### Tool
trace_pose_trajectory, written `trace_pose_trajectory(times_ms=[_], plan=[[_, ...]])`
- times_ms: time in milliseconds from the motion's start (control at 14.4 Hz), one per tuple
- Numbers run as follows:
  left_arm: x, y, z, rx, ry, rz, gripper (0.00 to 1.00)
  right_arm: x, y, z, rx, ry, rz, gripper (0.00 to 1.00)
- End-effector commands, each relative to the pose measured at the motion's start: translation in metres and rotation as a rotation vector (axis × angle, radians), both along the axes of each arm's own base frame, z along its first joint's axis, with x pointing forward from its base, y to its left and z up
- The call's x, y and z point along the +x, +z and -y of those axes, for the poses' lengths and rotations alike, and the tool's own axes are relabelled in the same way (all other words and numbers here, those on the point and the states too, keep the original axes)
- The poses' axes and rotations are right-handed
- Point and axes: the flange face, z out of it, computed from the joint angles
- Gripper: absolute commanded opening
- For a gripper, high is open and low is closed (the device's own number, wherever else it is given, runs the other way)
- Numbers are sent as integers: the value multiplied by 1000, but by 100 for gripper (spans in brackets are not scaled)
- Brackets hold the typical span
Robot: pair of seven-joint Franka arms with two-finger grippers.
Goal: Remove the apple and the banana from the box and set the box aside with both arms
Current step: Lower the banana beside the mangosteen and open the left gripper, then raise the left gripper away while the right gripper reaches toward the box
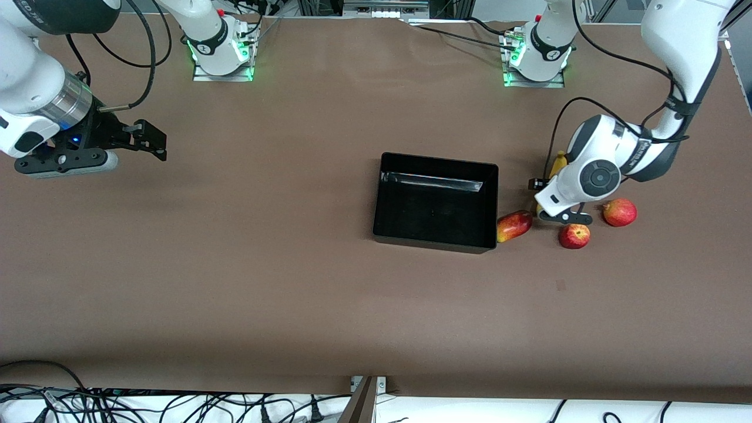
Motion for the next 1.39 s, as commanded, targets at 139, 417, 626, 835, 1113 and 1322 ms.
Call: trace_pose_trajectory(times_ms=[139, 417, 626, 835, 1113, 1322], plan=[[48, 138, 33, 20, 23, -7, 100, 1, 4, 2, -7, -2, -3, 100], [72, 209, 18, -70, 0, 22, 100, -1, 7, -5, -10, 15, 1, 100], [81, 265, 4, -98, -28, 58, 100, 14, -36, -37, 12, 73, -62, 100], [76, 317, -12, -92, -63, 100, 100, 18, -99, -100, 0, 163, -171, 100], [61, 365, -25, -88, 19, 229, 100, 12, -164, -212, 99, -24, -150, 100], [41, 376, -35, -109, 54, 380, 100, -11, -226, -302, 115, -188, -109, 100]])
